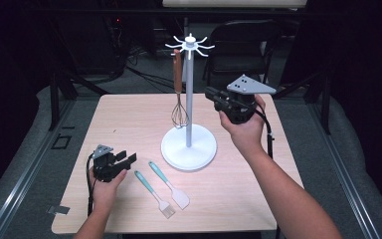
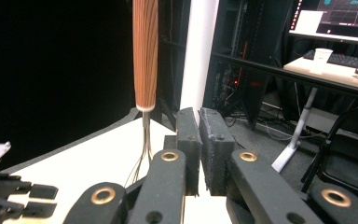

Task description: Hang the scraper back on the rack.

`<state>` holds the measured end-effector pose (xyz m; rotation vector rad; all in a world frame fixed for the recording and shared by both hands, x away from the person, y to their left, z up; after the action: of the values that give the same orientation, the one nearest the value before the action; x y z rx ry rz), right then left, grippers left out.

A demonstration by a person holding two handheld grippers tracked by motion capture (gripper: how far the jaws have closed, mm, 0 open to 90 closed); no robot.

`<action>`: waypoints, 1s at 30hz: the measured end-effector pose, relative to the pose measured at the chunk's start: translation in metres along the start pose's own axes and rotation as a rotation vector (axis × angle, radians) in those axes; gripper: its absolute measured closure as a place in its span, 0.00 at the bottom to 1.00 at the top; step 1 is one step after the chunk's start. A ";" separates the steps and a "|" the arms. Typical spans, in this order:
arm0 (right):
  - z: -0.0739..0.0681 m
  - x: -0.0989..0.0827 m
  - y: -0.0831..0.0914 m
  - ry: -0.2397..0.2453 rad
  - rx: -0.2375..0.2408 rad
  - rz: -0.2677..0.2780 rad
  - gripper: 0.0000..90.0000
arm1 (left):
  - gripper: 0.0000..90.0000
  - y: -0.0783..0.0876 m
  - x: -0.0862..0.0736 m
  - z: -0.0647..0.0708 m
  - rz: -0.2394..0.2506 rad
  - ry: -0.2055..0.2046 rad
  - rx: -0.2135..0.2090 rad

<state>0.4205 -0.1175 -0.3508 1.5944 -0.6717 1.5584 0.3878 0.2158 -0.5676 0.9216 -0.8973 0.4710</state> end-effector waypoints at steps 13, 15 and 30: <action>0.006 -0.036 0.013 -0.074 0.003 -0.013 0.94 | 0.56 -0.001 0.001 0.000 -0.008 -0.010 0.001; 0.005 -0.046 0.014 -0.065 0.005 -0.022 0.94 | 0.56 -0.001 0.001 -0.001 -0.008 -0.007 0.007; -0.022 -0.145 0.016 -0.059 0.015 -0.167 0.92 | 0.56 -0.001 0.002 -0.002 0.001 -0.004 0.013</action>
<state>0.3801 -0.1301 -0.4921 1.6687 -0.5442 1.4021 0.3908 0.2167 -0.5673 0.9339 -0.8999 0.4763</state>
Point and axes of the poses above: each handheld gripper's, and its own axes: y roughly backward along the jaws, x roughly out of its top, z roughly to its right, the point moved 5 cm from there along -y, roughly forward along the jaws, and after that the axes turned 6 degrees about -x, right-handed, at the moved point
